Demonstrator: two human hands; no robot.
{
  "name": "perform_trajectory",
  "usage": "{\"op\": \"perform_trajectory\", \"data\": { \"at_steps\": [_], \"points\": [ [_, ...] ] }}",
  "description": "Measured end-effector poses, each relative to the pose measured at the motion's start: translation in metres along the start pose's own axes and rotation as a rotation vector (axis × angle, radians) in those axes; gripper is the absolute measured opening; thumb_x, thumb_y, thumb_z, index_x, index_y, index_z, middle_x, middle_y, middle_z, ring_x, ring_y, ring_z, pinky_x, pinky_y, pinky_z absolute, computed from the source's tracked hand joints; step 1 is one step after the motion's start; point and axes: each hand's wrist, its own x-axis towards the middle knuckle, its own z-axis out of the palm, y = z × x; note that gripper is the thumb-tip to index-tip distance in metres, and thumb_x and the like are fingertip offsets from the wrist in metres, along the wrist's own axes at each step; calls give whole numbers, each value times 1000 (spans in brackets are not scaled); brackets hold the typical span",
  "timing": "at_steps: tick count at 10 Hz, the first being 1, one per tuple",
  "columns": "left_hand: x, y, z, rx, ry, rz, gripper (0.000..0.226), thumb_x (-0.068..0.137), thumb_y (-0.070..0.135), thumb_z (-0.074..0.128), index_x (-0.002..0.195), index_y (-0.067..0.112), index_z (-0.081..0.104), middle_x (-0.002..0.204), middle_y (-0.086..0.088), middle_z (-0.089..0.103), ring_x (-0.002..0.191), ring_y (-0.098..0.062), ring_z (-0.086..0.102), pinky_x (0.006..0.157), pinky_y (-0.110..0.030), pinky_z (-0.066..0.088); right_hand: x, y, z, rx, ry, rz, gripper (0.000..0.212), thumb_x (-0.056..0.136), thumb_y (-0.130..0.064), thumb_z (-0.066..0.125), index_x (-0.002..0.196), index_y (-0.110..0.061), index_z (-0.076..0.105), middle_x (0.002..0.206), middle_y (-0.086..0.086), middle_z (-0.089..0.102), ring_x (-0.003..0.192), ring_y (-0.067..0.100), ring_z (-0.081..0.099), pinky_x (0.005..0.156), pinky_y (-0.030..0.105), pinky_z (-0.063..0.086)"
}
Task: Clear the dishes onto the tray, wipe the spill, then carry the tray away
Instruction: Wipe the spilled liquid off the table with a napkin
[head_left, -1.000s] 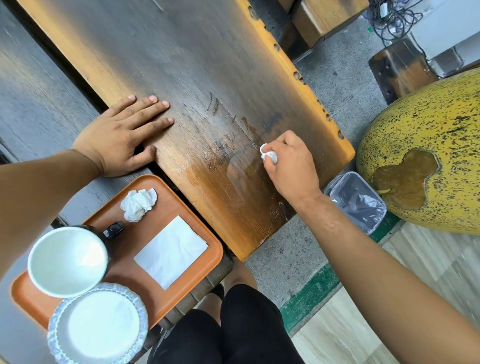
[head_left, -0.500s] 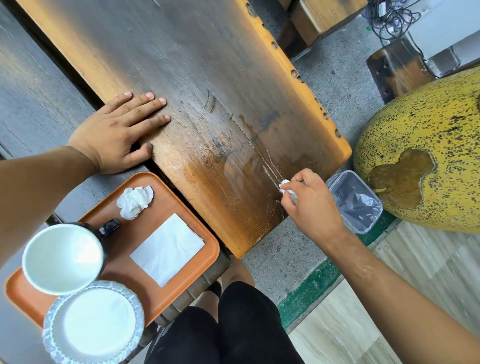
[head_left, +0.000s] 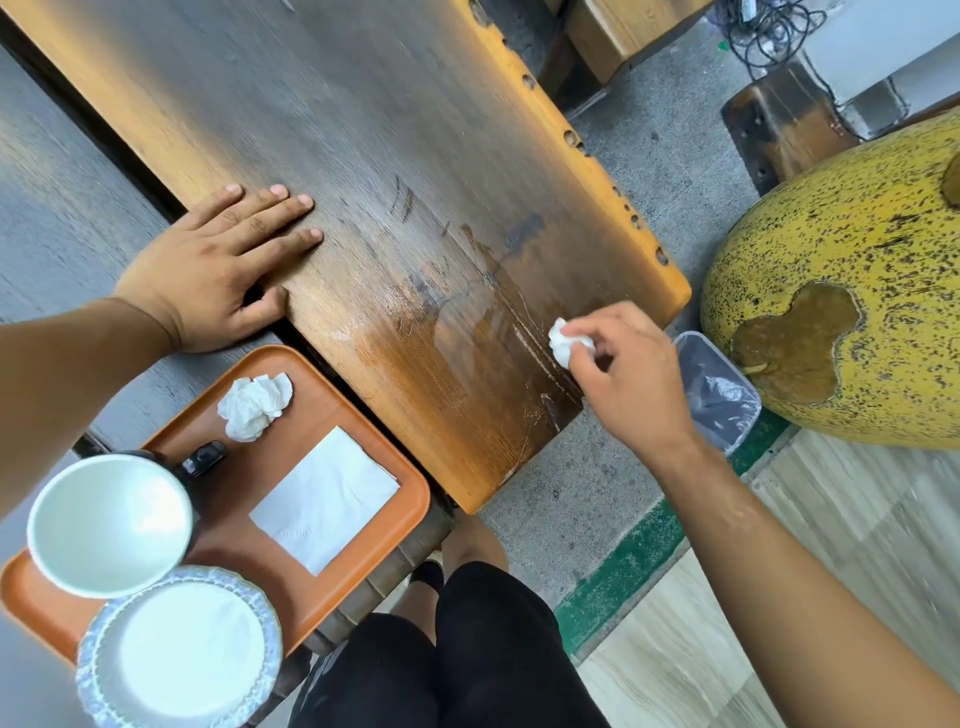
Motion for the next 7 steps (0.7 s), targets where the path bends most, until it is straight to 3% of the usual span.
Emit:
{"op": "perform_trajectory", "data": {
  "at_steps": [1,3,5,7],
  "points": [
    [1,1,0,5,-2,-5,68,95,41,40,157,13,42,168,-12,30,155,-35,30,124,-60,24,37,-13,11,74,20,-150,25,90,-1,58,105,-14,74,106,0,64,93,10,60,89,23,49],
    [1,1,-1,6,-15,-10,68,95,41,40,157,13,42,169,-12,30,155,-35,30,124,-60,24,76,-17,34,-38,-195,-313,29,92,-2,56,108,-18,75,106,-3,67,105,22,53,95,28,41],
    [1,0,1,1,-9,-3,68,97,43,39,157,13,42,168,-12,30,155,-36,31,124,-61,24,31,18,19,-187,-382,-360,31,95,-2,51,107,-17,75,100,-2,59,98,20,48,88,27,43],
    [-1,-3,1,6,-14,0,68,96,43,39,157,13,42,168,-12,30,155,-36,31,124,-61,24,-26,33,-4,-105,-467,-240,35,93,2,57,95,-26,79,96,-10,62,93,11,50,81,24,41]
  ]
}}
